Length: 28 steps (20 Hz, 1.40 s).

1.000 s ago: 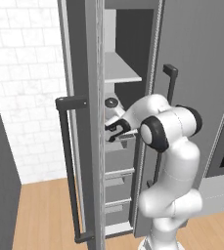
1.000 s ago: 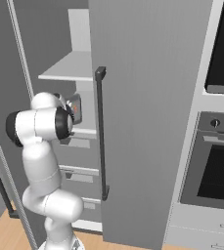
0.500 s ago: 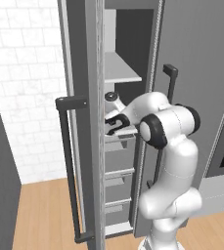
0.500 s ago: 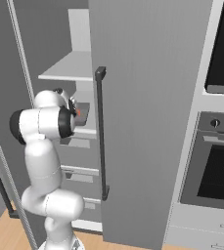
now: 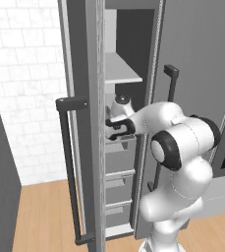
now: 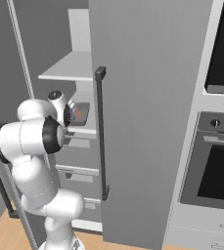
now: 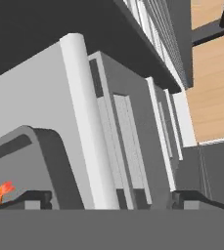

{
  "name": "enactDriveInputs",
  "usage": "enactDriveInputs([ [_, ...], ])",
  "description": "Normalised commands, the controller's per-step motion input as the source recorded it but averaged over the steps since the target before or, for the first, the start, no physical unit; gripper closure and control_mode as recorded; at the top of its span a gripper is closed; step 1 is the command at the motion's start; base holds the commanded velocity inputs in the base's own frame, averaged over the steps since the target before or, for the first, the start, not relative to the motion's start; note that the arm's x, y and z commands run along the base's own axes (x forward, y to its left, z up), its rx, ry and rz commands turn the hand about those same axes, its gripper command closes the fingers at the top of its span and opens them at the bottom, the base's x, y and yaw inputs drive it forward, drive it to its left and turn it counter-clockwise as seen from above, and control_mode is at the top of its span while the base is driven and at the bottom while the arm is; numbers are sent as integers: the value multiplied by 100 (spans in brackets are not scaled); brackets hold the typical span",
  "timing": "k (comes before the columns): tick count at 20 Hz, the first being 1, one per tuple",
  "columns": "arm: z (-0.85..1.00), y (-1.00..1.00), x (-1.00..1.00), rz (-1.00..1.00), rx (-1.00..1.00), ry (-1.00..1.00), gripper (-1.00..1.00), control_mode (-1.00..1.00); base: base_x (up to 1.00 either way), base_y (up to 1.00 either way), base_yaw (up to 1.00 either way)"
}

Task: Take the meat container that has the shrimp and place it on the second highest rack of the freezer. Then take the vegetable container that has the lemon and cucumber and place it on the highest rack of the freezer.

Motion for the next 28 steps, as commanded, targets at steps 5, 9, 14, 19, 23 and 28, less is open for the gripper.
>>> enactDriveInputs([
  [5, 84, -5, -57, 23, 10, 4, -100, -100, 0, 0, 0],
  [9, 65, -20, -75, 42, -16, 0, -100, -100, 0, 0, 0],
  [14, 29, -9, -100, 54, -33, 0, -100, -100, 0, 0, 0],
  [19, 19, -21, -100, 55, -34, -5, -100, -100, 0, 0, 0],
  [23, 13, -50, -100, 56, -16, -11, -100, -100, 0, 0, 0],
  [28, 37, -43, -100, 55, -3, -15, -100, -100, 0, 0, 0],
])
